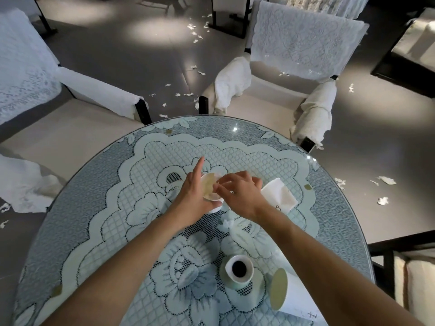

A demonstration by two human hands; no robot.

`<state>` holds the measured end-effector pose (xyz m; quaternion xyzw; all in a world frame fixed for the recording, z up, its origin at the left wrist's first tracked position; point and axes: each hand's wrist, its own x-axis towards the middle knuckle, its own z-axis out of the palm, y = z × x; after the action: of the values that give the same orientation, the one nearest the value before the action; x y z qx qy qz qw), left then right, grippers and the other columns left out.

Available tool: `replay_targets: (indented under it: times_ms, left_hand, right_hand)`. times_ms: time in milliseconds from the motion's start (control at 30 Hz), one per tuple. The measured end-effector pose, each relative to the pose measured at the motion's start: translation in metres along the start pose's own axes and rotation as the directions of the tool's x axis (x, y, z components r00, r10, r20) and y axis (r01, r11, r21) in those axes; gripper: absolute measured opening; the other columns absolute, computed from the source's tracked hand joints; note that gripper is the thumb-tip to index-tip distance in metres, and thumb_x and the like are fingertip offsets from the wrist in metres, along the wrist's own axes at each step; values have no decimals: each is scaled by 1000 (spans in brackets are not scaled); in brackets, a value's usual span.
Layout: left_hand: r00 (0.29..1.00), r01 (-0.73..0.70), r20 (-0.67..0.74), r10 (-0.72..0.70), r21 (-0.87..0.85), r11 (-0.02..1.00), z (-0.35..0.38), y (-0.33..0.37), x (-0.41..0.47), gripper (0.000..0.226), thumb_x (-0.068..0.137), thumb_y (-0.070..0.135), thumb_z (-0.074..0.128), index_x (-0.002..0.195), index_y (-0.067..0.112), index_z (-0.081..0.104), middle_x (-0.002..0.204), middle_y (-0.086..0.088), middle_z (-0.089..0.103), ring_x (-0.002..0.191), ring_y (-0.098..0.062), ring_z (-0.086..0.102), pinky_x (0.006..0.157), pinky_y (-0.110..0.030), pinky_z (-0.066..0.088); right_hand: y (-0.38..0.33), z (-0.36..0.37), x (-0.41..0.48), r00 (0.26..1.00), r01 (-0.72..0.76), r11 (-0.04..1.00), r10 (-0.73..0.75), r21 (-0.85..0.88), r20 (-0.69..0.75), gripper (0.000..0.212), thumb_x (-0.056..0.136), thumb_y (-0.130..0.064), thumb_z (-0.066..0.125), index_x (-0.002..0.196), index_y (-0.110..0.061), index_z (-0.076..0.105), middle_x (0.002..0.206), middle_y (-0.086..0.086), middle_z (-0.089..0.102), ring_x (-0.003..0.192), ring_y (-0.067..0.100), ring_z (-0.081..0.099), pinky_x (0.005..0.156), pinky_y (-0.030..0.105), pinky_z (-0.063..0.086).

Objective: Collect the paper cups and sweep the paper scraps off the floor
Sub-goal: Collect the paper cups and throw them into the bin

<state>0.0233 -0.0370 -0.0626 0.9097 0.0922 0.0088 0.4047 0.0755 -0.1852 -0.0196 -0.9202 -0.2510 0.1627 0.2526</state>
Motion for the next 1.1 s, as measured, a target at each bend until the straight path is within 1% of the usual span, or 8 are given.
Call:
replay_targets:
  times_ms: [100, 200, 333, 433, 533, 633, 800, 1100]
  left_hand:
    - [999, -10, 42, 9, 3, 1000, 6, 5, 1, 122, 71, 29, 82, 148, 37, -12, 142, -8, 30, 113, -11, 40, 86, -26, 39]
    - [995, 12, 104, -13, 6, 1000, 11, 8, 0, 119, 73, 31, 80, 148, 38, -12, 143, -6, 24, 126, -20, 37, 97, -36, 37]
    - [988, 12, 152, -17, 35, 999, 15, 9, 0, 117, 74, 31, 79, 148, 33, -12, 142, -4, 22, 131, -21, 31, 101, -38, 34]
    - [983, 24, 182, -35, 63, 998, 17, 9, 2, 117, 76, 36, 77, 148, 31, -15, 144, 1, 16, 132, -18, 29, 103, -34, 30]
    - [980, 25, 197, -40, 82, 996, 18, 9, 6, 117, 76, 39, 76, 148, 31, -17, 143, 7, 12, 133, -17, 27, 106, -36, 30]
    - [979, 28, 197, -48, 102, 994, 17, 9, 9, 117, 75, 40, 76, 149, 29, -14, 141, 9, 12, 132, -17, 28, 105, -36, 32]
    - [981, 15, 189, -40, 132, 991, 16, 8, 11, 110, 73, 39, 79, 151, 24, 3, 140, 4, 14, 130, -18, 30, 103, -37, 36]
    - [990, -18, 142, -5, 158, 987, 12, -2, 6, 101, 73, 35, 79, 149, 24, 13, 136, 4, 19, 123, -13, 33, 95, -31, 37]
  right_hand:
    - [5, -7, -4, 999, -15, 972, 25, 236, -37, 28, 98, -39, 47, 116, -35, 67, 124, -15, 62, 122, 6, 45, 109, 41, 19]
    - [19, -19, -7, 971, -53, 795, 182, 604, -153, 25, 96, -31, 54, 117, -31, 67, 126, -6, 63, 114, 7, 56, 105, 32, 40]
    - [66, -24, -6, 920, -304, 936, 337, 178, -201, 65, 87, -47, 62, 144, -32, 37, 144, 5, 41, 133, 24, 36, 113, 48, 23]
    - [94, -17, -8, 892, -449, 892, 443, -49, -92, 105, 73, -58, 71, 152, -29, 8, 151, 10, 30, 137, 31, 24, 110, 50, 16]
    - [108, -6, -8, 878, -479, 871, 475, -109, -62, 110, 70, -55, 75, 151, -23, 9, 147, 12, 31, 134, 32, 26, 107, 48, 21]
    - [109, -3, -6, 892, -451, 891, 447, -45, -68, 99, 71, -46, 78, 147, -17, 20, 143, 13, 32, 130, 32, 29, 107, 48, 25]
    - [92, 0, -10, 949, -252, 862, 309, 440, -61, 110, 69, -15, 83, 151, -19, 11, 137, 8, 24, 124, 25, 32, 111, 41, 29]
    - [83, 25, -21, 959, -117, 893, 216, 434, -185, 94, 66, -15, 87, 136, -8, 24, 137, 7, 30, 126, 23, 37, 98, 25, 35]
